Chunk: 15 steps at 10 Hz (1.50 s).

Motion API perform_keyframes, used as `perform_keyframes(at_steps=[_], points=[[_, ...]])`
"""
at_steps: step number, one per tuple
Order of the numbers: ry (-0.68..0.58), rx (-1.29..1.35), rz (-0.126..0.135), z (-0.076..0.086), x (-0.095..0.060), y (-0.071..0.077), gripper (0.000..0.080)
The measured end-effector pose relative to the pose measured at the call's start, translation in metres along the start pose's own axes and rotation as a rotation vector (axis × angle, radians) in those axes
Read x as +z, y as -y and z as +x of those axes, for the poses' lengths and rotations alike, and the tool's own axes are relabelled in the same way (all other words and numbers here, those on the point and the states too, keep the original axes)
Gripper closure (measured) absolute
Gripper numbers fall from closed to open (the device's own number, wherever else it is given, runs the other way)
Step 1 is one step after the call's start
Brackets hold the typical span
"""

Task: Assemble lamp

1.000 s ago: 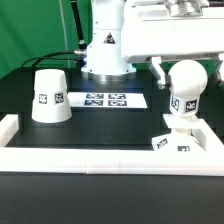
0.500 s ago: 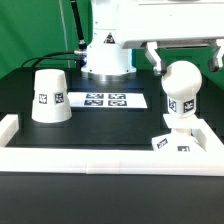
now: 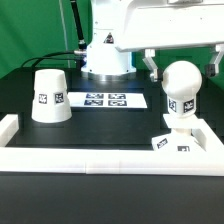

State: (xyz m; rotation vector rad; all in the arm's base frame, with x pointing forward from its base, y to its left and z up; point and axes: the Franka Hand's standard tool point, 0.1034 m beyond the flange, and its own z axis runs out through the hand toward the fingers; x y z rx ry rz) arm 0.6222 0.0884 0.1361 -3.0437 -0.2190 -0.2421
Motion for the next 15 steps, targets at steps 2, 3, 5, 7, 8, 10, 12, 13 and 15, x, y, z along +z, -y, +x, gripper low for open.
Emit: perform_keyframes(at_steps=[2,3,5,7,8,10,12,13,15], points=[[0.098,0.002,0.016,0.004,0.001,0.0,0.0101],[0.173,0.004,0.026,-0.004,0.004,0.003,0.0101],[0.179,0.003,0.028,-0.001,0.008,0.005,0.0101],[0.182,0.002,0.028,-0.002,0.01,0.002,0.0101],[0.182,0.001,0.028,-0.002,0.01,0.002,0.0101],[0.181,0.001,0.028,-0.002,0.01,0.002,0.0222],[0.181,0.007,0.028,-0.002,0.01,0.002,0.0222],[0.182,0.023,0.027,-0.002,0.01,0.002,0.0222],[0.127,0.061,0.018,0.002,0.011,0.003,0.0222]])
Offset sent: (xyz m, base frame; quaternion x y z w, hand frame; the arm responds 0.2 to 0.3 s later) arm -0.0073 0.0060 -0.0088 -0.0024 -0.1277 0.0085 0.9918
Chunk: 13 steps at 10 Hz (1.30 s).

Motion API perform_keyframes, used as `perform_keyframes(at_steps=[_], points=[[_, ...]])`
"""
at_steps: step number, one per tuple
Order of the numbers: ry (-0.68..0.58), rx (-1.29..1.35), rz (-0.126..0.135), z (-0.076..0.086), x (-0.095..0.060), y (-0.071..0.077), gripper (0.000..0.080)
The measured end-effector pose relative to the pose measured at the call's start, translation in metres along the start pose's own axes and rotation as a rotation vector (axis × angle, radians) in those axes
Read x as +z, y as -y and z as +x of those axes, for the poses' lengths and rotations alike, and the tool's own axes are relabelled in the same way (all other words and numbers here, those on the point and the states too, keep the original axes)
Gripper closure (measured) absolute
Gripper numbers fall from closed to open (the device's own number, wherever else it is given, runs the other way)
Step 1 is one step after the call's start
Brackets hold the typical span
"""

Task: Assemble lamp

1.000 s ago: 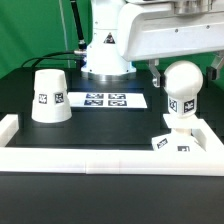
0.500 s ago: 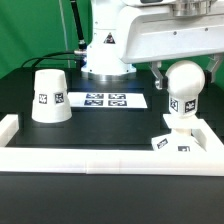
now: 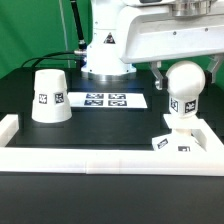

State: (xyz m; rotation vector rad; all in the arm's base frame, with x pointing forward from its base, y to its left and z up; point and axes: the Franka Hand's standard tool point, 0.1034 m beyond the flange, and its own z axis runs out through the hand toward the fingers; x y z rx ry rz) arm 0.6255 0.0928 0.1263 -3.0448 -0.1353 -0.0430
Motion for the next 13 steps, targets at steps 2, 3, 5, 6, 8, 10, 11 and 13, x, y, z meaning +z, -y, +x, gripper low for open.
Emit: perform_keyframes(at_steps=[2,3,5,6,8,10,11,13], points=[[-0.028,0.212,-0.012,-0.003,-0.004,0.002,0.022],[-0.03,0.312,-0.013,-0.003,-0.005,0.002,0.022],[-0.033,0.491,-0.009,-0.005,-0.005,0.0,0.022],[-0.033,0.535,-0.008,-0.005,-0.005,0.0,0.022],[-0.032,0.642,-0.007,-0.005,-0.005,-0.002,0.022],[-0.022,0.817,-0.013,-0.008,-0.005,-0.002,0.022],[-0.01,0.944,-0.013,-0.011,-0.004,0.0,0.022],[0.001,1.108,-0.009,-0.013,-0.002,0.005,0.022]])
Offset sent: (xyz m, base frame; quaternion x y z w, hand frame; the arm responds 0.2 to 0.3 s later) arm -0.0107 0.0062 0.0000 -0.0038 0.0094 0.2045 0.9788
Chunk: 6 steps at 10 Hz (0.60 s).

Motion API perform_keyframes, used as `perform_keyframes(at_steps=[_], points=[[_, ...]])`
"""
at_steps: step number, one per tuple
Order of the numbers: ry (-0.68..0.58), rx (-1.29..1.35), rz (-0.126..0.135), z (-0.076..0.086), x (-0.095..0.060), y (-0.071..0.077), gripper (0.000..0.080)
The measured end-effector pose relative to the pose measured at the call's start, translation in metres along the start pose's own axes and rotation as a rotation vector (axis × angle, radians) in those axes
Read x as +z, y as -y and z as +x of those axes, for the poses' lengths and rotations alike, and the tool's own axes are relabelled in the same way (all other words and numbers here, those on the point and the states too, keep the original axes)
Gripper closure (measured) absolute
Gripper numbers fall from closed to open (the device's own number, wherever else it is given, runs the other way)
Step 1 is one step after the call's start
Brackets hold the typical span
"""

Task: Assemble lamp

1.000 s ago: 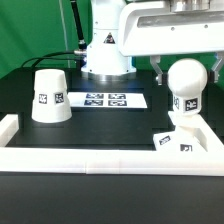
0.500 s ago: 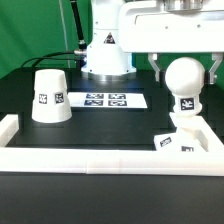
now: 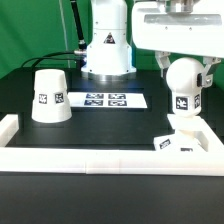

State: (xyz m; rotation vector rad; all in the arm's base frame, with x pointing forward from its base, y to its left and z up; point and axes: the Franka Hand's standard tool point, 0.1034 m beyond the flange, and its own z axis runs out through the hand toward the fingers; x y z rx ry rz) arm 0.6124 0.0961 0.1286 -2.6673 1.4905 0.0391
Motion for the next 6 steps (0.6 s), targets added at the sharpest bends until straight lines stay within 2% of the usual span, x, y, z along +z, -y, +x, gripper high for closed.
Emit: perform_keyframes(at_steps=[2,6], points=[[0.019,0.193,0.006,-0.0057,0.001,0.0021,0.022],[0.033,0.298,0.009,-0.0048,0.0027,0.0016,0.0207]])
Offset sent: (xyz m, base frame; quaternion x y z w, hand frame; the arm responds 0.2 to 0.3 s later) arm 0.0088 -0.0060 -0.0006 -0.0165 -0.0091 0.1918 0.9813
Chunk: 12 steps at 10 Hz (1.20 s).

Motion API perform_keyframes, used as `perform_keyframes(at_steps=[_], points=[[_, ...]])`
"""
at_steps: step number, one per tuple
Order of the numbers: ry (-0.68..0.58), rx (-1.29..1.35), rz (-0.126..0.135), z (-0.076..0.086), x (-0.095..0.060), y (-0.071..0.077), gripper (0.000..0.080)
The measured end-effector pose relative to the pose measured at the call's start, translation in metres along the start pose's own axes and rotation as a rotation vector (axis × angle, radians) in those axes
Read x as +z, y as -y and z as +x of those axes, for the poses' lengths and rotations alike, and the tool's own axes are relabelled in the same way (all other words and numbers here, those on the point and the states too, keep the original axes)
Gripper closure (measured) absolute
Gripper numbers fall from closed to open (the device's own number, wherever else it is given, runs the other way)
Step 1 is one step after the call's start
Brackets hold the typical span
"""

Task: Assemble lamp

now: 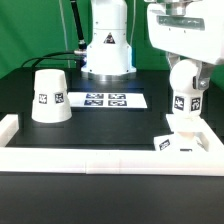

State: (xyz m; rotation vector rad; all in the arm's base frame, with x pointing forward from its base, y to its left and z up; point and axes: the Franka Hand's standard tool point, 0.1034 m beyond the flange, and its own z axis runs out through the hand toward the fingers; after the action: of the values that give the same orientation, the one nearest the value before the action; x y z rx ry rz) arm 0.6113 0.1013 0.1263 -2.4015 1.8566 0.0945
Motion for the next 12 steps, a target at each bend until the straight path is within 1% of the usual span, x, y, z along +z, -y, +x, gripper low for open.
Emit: perform_keyframes(at_steps=[1,2,3,4,6,8,11,12], points=[[-0.001,-0.046,0.004,0.0,0.0,0.001,0.0207],[-0.001,-0.112,0.002,0.0,0.001,0.001,0.0121],[-0.001,-0.126,0.0,-0.002,0.003,0.001,0.0106],[0.0,-0.165,-0.002,-0.006,0.005,0.002,0.0101],[0.0,-0.41,-0.009,-0.007,0.009,0.0,0.01],[0.002,-0.613,-0.013,-0.005,0.011,-0.001,0.01],[0.003,-0.846,-0.013,-0.003,0.011,-0.001,0.01],[0.001,-0.94,-0.022,-0.003,0.01,-0.002,0.01]])
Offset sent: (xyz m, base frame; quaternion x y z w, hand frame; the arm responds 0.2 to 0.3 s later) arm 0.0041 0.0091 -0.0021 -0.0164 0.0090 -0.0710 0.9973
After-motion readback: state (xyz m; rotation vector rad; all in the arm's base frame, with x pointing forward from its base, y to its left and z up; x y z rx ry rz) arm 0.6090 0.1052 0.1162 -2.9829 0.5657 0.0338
